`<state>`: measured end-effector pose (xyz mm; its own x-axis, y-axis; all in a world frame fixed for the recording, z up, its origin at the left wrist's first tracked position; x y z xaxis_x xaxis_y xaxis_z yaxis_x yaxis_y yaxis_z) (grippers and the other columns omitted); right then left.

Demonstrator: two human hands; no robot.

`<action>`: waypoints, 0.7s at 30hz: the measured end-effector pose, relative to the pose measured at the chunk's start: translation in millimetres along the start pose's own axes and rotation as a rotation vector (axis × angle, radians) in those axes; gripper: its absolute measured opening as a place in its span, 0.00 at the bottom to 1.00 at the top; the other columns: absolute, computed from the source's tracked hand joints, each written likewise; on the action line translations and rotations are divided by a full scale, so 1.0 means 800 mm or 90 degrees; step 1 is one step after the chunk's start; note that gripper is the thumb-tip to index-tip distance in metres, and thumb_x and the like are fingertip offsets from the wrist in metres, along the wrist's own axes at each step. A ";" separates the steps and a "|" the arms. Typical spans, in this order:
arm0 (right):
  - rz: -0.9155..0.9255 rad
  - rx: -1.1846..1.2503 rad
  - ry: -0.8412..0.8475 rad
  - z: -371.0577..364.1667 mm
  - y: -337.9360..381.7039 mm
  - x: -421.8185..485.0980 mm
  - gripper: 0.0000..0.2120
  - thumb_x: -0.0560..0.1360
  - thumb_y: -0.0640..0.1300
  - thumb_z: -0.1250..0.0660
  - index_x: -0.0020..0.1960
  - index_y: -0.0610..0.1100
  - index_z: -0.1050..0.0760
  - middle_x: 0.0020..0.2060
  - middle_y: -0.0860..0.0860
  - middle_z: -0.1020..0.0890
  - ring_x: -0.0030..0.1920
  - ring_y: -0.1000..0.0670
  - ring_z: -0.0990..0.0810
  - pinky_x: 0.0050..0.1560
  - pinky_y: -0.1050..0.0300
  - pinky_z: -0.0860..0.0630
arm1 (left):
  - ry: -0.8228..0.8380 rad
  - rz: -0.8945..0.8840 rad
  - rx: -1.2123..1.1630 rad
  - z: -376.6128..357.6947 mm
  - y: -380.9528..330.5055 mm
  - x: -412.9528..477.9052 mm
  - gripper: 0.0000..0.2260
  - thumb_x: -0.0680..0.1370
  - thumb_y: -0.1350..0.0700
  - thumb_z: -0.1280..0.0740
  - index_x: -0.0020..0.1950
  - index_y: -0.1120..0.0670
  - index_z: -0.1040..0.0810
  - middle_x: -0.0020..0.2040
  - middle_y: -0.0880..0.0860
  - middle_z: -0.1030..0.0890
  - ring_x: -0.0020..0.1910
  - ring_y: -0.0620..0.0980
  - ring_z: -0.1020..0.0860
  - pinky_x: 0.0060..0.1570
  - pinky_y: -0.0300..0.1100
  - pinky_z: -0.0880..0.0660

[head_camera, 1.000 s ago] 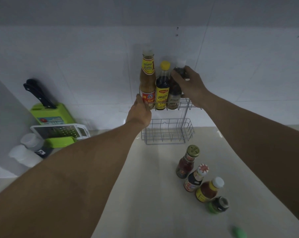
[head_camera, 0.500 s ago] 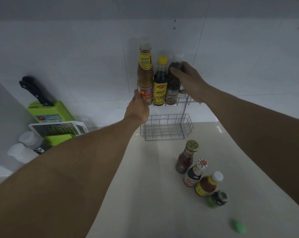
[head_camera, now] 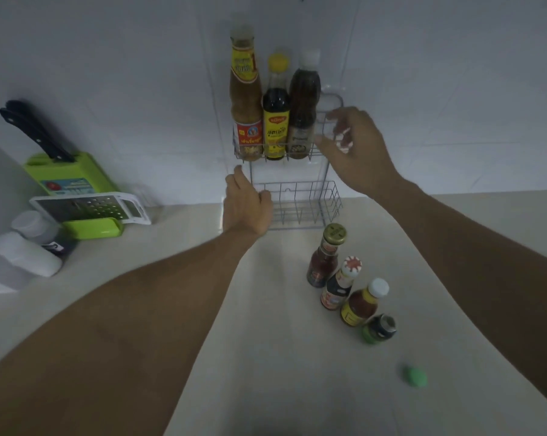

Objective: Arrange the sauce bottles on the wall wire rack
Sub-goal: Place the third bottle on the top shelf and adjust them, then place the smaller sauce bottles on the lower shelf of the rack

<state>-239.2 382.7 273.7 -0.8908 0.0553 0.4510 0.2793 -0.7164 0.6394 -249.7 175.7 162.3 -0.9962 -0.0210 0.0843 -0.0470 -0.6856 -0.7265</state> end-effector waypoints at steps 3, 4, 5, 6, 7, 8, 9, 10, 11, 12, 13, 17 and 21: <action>-0.039 -0.140 0.226 -0.026 -0.024 -0.050 0.23 0.73 0.67 0.34 0.58 0.52 0.23 0.47 0.52 0.21 0.41 0.57 0.25 0.46 0.57 0.28 | 0.198 -0.034 -0.056 -0.063 0.014 -0.031 0.31 0.82 0.55 0.39 0.82 0.54 0.49 0.73 0.56 0.35 0.69 0.59 0.29 0.69 0.55 0.31; -0.048 -0.185 0.302 -0.036 -0.031 -0.066 0.26 0.71 0.70 0.35 0.59 0.53 0.22 0.48 0.53 0.21 0.45 0.54 0.24 0.48 0.55 0.27 | 0.263 -0.042 -0.067 -0.083 0.017 -0.044 0.31 0.82 0.55 0.39 0.82 0.52 0.49 0.73 0.54 0.33 0.69 0.58 0.28 0.69 0.53 0.30; -0.059 -0.220 0.373 -0.046 -0.037 -0.082 0.28 0.70 0.72 0.35 0.59 0.54 0.22 0.49 0.53 0.22 0.48 0.52 0.23 0.50 0.54 0.26 | 0.322 -0.050 -0.068 -0.102 0.018 -0.057 0.31 0.82 0.55 0.38 0.83 0.50 0.48 0.73 0.53 0.33 0.69 0.58 0.28 0.69 0.51 0.30; -0.068 -0.239 0.432 -0.055 -0.043 -0.097 0.28 0.69 0.73 0.34 0.59 0.54 0.22 0.49 0.54 0.22 0.49 0.52 0.23 0.51 0.53 0.25 | 0.376 -0.057 -0.061 -0.120 0.019 -0.070 0.31 0.82 0.54 0.38 0.83 0.47 0.48 0.76 0.51 0.33 0.71 0.56 0.29 0.69 0.49 0.31; -0.071 -0.243 0.474 -0.064 -0.048 -0.108 0.27 0.68 0.71 0.32 0.58 0.54 0.21 0.49 0.54 0.21 0.50 0.51 0.23 0.51 0.54 0.25 | 0.423 -0.064 -0.050 -0.136 0.020 -0.082 0.31 0.83 0.52 0.38 0.83 0.45 0.47 0.78 0.50 0.35 0.73 0.55 0.31 0.70 0.47 0.32; -0.070 -0.241 0.494 -0.070 -0.052 -0.116 0.24 0.69 0.69 0.30 0.56 0.53 0.20 0.49 0.54 0.21 0.50 0.51 0.23 0.49 0.55 0.25 | 0.460 -0.072 -0.042 -0.149 0.021 -0.092 0.30 0.83 0.51 0.38 0.83 0.43 0.46 0.79 0.50 0.35 0.74 0.54 0.32 0.70 0.45 0.34; -0.065 -0.241 0.494 -0.074 -0.056 -0.121 0.20 0.70 0.65 0.29 0.54 0.52 0.20 0.49 0.54 0.20 0.50 0.51 0.22 0.46 0.57 0.27 | 0.482 -0.083 -0.036 -0.159 0.019 -0.100 0.28 0.83 0.50 0.39 0.82 0.42 0.45 0.79 0.50 0.35 0.74 0.53 0.32 0.70 0.44 0.35; -0.056 -0.246 0.479 -0.076 -0.058 -0.122 0.17 0.71 0.60 0.28 0.53 0.51 0.19 0.49 0.53 0.20 0.49 0.50 0.23 0.43 0.60 0.29 | 0.491 -0.095 -0.032 -0.165 0.019 -0.105 0.26 0.84 0.50 0.40 0.81 0.41 0.43 0.79 0.50 0.33 0.74 0.53 0.32 0.70 0.45 0.35; -0.046 -0.252 0.462 -0.076 -0.059 -0.122 0.14 0.72 0.56 0.28 0.53 0.50 0.19 0.48 0.53 0.21 0.49 0.50 0.23 0.41 0.62 0.31 | 0.489 -0.103 -0.033 -0.169 0.018 -0.108 0.25 0.84 0.49 0.41 0.81 0.42 0.42 0.79 0.51 0.32 0.74 0.54 0.32 0.71 0.47 0.34; -0.038 -0.252 0.446 -0.077 -0.060 -0.122 0.12 0.72 0.53 0.29 0.53 0.49 0.19 0.47 0.53 0.22 0.48 0.51 0.24 0.38 0.65 0.34 | 0.484 -0.103 -0.037 -0.172 0.019 -0.110 0.25 0.84 0.49 0.41 0.81 0.43 0.42 0.78 0.51 0.32 0.74 0.54 0.31 0.71 0.47 0.34; -0.032 -0.249 0.435 -0.077 -0.061 -0.122 0.12 0.72 0.51 0.29 0.52 0.48 0.18 0.46 0.53 0.22 0.47 0.51 0.24 0.37 0.67 0.35 | 0.477 -0.100 -0.042 -0.172 0.019 -0.110 0.24 0.85 0.50 0.41 0.81 0.44 0.41 0.78 0.52 0.31 0.74 0.54 0.31 0.70 0.46 0.34; -0.013 -0.219 0.396 -0.077 -0.057 -0.118 0.09 0.72 0.49 0.28 0.49 0.46 0.17 0.39 0.57 0.25 0.44 0.53 0.26 0.38 0.64 0.33 | 0.449 -0.091 -0.072 -0.169 0.015 -0.111 0.23 0.83 0.52 0.37 0.78 0.50 0.36 0.73 0.52 0.28 0.70 0.53 0.29 0.66 0.44 0.33; 0.000 -0.159 0.337 -0.073 -0.030 -0.097 0.06 0.72 0.50 0.29 0.42 0.48 0.18 0.37 0.58 0.22 0.42 0.54 0.24 0.44 0.59 0.29 | 0.330 -0.035 -0.172 -0.148 0.001 -0.102 0.16 0.77 0.53 0.28 0.62 0.52 0.27 0.60 0.54 0.24 0.57 0.51 0.24 0.59 0.45 0.27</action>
<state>-197.4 354.6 187.1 -0.9666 -0.2536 0.0367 0.2431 -0.8622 0.4445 -177.1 263.1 74.1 -0.8946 0.4140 -0.1682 -0.0484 -0.4640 -0.8845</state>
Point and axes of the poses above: each hand's wrist, its own x-axis towards the middle knuckle, its own z-axis out of the back of the hand, y = z × x, the point moved 8 cm from there along x, towards the middle knuckle
